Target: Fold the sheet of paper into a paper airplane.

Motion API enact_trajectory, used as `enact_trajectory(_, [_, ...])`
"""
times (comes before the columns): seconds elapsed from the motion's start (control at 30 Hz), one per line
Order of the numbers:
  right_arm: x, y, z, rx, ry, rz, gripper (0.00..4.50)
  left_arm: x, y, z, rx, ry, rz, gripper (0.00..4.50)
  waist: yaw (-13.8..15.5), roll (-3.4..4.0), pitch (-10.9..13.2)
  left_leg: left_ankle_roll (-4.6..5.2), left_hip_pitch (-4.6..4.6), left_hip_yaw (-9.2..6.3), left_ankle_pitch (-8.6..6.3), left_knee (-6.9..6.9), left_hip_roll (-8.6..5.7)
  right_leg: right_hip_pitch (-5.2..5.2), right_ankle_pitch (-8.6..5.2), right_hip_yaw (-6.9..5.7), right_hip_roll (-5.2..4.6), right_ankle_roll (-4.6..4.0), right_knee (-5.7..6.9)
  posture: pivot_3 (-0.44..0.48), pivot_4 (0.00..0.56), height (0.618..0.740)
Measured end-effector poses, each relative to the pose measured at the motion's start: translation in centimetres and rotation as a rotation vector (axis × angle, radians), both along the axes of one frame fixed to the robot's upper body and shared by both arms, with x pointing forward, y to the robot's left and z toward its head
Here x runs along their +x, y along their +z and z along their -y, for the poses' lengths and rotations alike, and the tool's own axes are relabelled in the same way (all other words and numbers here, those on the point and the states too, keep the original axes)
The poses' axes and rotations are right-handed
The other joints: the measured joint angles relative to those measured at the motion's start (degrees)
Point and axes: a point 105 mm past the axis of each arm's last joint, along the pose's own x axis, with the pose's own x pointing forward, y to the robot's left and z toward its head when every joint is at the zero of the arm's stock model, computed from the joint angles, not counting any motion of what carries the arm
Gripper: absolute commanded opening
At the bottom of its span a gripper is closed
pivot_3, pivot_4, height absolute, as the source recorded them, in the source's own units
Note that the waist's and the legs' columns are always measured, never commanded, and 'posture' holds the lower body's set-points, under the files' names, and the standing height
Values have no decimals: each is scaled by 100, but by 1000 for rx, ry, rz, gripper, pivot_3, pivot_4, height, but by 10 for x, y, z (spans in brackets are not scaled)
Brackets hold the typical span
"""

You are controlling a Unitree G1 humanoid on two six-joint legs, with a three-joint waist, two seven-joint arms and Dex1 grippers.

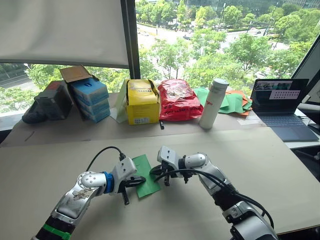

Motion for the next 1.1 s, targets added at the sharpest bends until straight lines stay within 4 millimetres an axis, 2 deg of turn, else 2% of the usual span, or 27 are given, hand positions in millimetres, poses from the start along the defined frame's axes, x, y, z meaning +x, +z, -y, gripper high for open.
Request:
enact_trajectory(0.47, [-38,-6,18,-65,114,-34,55,1,0,0,1,-9,-4,0,117,-5,-5,5,1,1,-2,1,1,2,-1,1,1,-1,-10,0,150,740])
enact_trajectory(0.8, [-50,-5,23,-80,141,-60,55,3,0,1,4,-19,1,0,136,-8,-6,7,0,1,-3,2,0,4,-2,0,1,-1,-14,0,150,740])
enact_trajectory(0.93, [-51,-1,21,7,101,-100,55,4,1,0,2,-17,2,0,138,-10,-6,6,-6,2,-1,2,2,0,-2,0,3,-1,-13,0,150,740])
enact_trajectory(1.0, [-52,6,19,108,48,-144,55,4,3,-3,-8,-3,2,0,130,-11,-1,4,-31,2,0,5,3,-21,-2,0,4,-1,-10,0,150,740])
enact_trajectory(1.1, [-50,44,27,272,-27,-108,55,4,11,-24,-40,77,-23,0,119,-13,2,1,-75,1,3,9,4,-66,-1,0,5,-1,-1,0,150,740])
